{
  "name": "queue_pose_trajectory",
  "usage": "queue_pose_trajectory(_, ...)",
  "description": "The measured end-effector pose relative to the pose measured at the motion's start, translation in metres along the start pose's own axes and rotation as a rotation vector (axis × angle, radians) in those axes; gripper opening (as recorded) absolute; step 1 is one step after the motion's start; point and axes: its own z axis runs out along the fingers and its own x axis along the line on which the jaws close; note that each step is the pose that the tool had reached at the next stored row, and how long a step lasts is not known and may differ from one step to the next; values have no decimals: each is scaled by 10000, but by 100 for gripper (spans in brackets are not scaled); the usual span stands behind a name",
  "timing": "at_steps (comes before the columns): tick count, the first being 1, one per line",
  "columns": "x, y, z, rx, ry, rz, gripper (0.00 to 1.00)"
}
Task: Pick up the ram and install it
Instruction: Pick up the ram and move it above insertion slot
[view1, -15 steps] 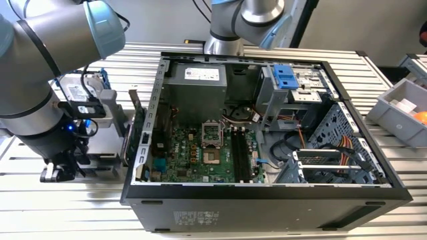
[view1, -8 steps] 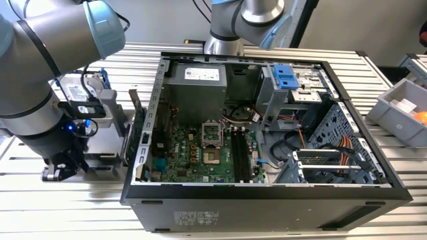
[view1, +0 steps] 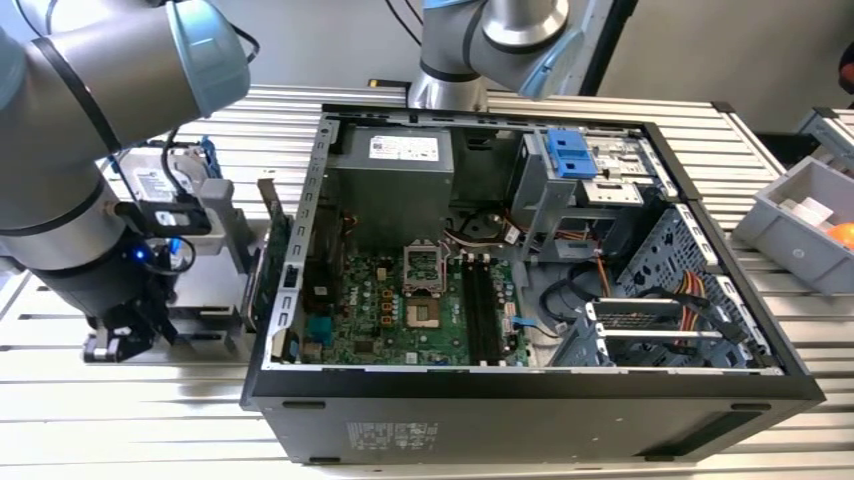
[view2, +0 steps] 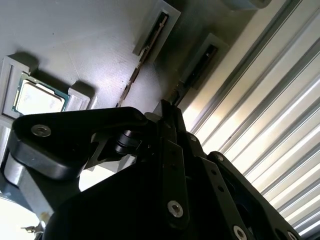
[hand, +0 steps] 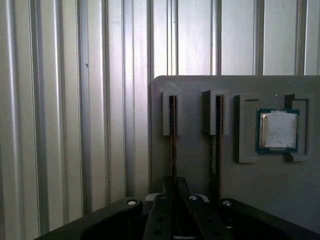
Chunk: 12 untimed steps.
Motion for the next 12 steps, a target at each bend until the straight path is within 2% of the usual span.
queue_pose_trajectory(12, -2, 0, -69, 1, 0, -1, 0)
